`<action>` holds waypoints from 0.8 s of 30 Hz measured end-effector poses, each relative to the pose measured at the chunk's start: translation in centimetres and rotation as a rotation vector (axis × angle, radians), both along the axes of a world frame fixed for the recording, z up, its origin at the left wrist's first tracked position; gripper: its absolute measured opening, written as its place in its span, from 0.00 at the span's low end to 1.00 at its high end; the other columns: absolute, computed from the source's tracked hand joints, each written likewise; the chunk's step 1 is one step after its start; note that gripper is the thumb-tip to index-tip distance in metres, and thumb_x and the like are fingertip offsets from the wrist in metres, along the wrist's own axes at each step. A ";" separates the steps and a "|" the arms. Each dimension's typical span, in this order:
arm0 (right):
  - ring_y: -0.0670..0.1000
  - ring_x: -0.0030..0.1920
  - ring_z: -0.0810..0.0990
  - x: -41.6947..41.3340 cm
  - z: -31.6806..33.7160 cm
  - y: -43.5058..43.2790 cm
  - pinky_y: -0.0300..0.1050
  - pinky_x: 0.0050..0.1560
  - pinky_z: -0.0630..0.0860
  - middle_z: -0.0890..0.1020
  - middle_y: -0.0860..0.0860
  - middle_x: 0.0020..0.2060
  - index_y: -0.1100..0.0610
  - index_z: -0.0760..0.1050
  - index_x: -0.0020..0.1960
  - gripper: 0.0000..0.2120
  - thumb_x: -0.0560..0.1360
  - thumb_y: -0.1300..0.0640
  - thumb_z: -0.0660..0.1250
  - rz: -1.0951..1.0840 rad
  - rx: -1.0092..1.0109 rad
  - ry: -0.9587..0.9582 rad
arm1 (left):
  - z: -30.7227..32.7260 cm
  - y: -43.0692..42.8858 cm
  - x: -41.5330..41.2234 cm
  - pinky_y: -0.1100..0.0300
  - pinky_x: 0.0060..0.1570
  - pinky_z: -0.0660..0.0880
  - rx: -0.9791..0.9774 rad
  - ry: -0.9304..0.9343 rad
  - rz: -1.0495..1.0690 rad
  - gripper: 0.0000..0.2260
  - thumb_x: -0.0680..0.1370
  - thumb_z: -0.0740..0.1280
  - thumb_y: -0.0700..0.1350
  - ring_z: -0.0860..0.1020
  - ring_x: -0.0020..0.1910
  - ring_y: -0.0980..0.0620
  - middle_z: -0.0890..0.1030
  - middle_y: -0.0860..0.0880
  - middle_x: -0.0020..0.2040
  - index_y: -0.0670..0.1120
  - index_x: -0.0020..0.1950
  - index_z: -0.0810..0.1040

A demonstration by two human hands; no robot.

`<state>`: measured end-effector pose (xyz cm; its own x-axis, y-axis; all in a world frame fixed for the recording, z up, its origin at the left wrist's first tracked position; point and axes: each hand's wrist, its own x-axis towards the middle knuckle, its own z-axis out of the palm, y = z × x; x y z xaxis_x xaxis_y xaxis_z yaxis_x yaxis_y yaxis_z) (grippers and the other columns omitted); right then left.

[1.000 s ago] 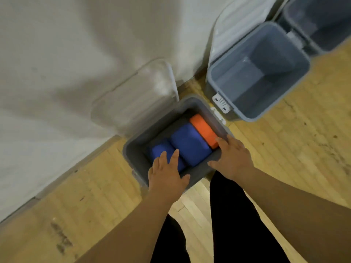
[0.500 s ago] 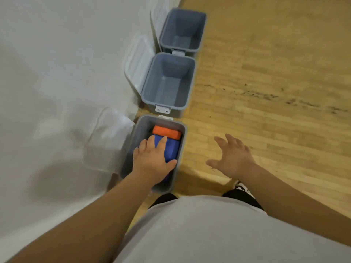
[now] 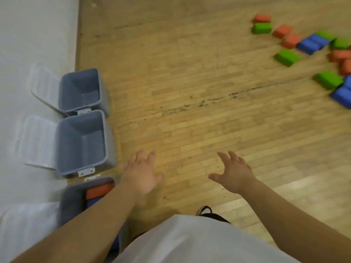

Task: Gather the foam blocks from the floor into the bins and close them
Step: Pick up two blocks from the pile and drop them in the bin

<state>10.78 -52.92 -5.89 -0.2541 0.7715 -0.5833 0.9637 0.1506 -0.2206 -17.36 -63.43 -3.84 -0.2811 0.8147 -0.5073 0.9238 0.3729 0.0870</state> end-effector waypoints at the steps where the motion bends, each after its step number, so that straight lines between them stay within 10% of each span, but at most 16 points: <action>1: 0.60 0.81 0.51 1.8 0.3 1.6 0.63 0.77 0.57 0.49 0.52 0.83 0.42 0.47 0.83 0.46 0.74 0.28 0.65 -0.028 0.007 0.001 | 0.4 2.0 1.7 0.41 0.78 0.55 0.004 -0.008 -0.014 0.39 0.80 0.59 0.67 0.51 0.82 0.40 0.52 0.44 0.83 0.56 0.84 0.44; 24: 0.62 0.81 0.54 15.8 1.0 30.8 0.64 0.78 0.57 0.50 0.54 0.83 0.44 0.46 0.83 0.47 0.74 0.27 0.64 -0.437 0.065 -0.010 | -0.1 45.3 14.2 0.40 0.78 0.54 0.076 0.044 -0.567 0.40 0.78 0.59 0.70 0.51 0.81 0.40 0.50 0.43 0.84 0.57 0.83 0.47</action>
